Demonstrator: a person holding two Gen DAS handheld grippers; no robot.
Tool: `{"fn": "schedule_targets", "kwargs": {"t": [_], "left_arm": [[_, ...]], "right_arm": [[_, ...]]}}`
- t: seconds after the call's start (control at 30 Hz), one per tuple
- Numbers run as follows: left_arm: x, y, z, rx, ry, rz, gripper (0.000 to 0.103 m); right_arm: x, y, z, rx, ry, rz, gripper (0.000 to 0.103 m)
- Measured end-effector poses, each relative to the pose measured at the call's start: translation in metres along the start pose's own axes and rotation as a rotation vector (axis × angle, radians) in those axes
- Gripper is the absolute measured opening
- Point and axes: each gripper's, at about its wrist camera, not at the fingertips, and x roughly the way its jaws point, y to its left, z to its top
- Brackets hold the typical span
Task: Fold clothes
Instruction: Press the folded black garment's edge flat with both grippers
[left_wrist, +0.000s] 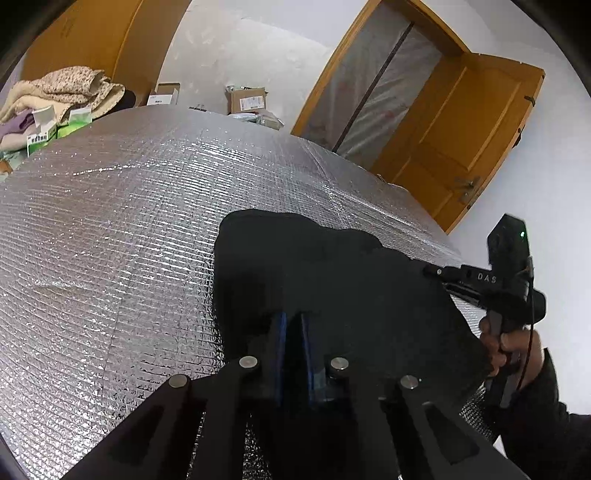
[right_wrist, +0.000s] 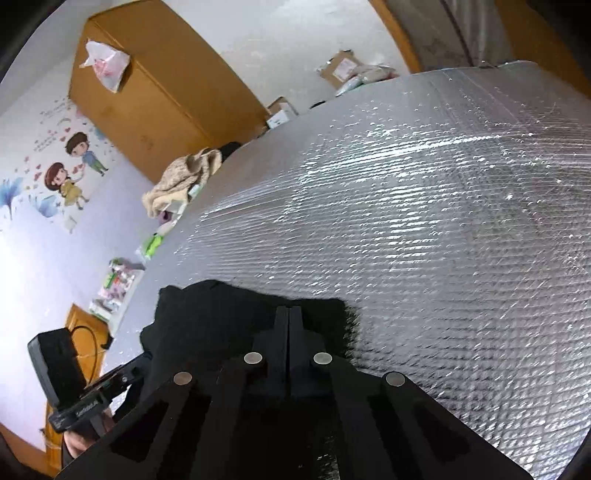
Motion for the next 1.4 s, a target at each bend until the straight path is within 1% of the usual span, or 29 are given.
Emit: {"fn": "schedule_targets", "kwargs": {"t": [0.07,0.17,0.2,0.3,0.37,0.43,0.5,0.6,0.73,0.83,0.9,1.1,1.23,1.4], "left_arm": [[-0.001,0.001,-0.001,-0.006,-0.003,-0.006,0.010],[-0.002,0.003,-0.001,-0.010,-0.003,-0.013,0.010],[-0.002,0.003,-0.001,-0.009,-0.003,-0.013,0.010],[-0.002,0.002,-0.002,-0.005,-0.004,-0.008,0.010],[-0.002,0.001,-0.002,-0.005,-0.005,-0.006,0.010],[-0.001,0.000,-0.003,-0.003,-0.006,-0.003,0.010],[-0.001,-0.001,-0.003,0.002,-0.007,0.002,0.010],[-0.001,-0.002,-0.003,0.007,-0.006,0.008,0.010],[-0.001,-0.003,-0.004,0.012,-0.006,0.014,0.010],[-0.002,-0.005,-0.003,0.016,-0.007,0.018,0.010],[-0.001,-0.005,-0.003,0.015,-0.007,0.018,0.010],[0.001,-0.006,-0.003,0.012,-0.009,0.015,0.010],[0.002,-0.005,-0.002,0.009,-0.011,0.011,0.010],[0.001,-0.005,-0.004,0.009,-0.013,0.010,0.009]], "right_arm": [[-0.003,0.009,0.001,-0.040,-0.002,-0.047,0.000],[-0.012,0.040,-0.002,-0.153,-0.033,-0.140,0.006],[-0.016,0.052,-0.004,-0.199,-0.053,-0.163,0.006],[-0.021,0.070,-0.010,-0.269,-0.082,-0.220,0.006],[-0.019,0.074,-0.011,-0.291,-0.095,-0.246,0.006],[-0.015,0.073,-0.015,-0.304,-0.085,-0.266,0.006],[-0.009,0.072,-0.018,-0.301,-0.060,-0.268,0.006],[-0.002,0.073,-0.022,-0.313,-0.055,-0.272,0.006],[-0.010,0.076,-0.024,-0.303,-0.071,-0.267,0.006],[-0.015,0.085,-0.029,-0.331,-0.084,-0.220,0.006],[-0.009,0.090,-0.032,-0.355,-0.068,-0.217,0.005],[0.012,0.093,-0.034,-0.365,-0.036,-0.253,0.005],[0.019,0.099,-0.038,-0.414,-0.035,-0.296,0.005],[0.023,0.095,-0.039,-0.411,-0.026,-0.281,0.005]]}}
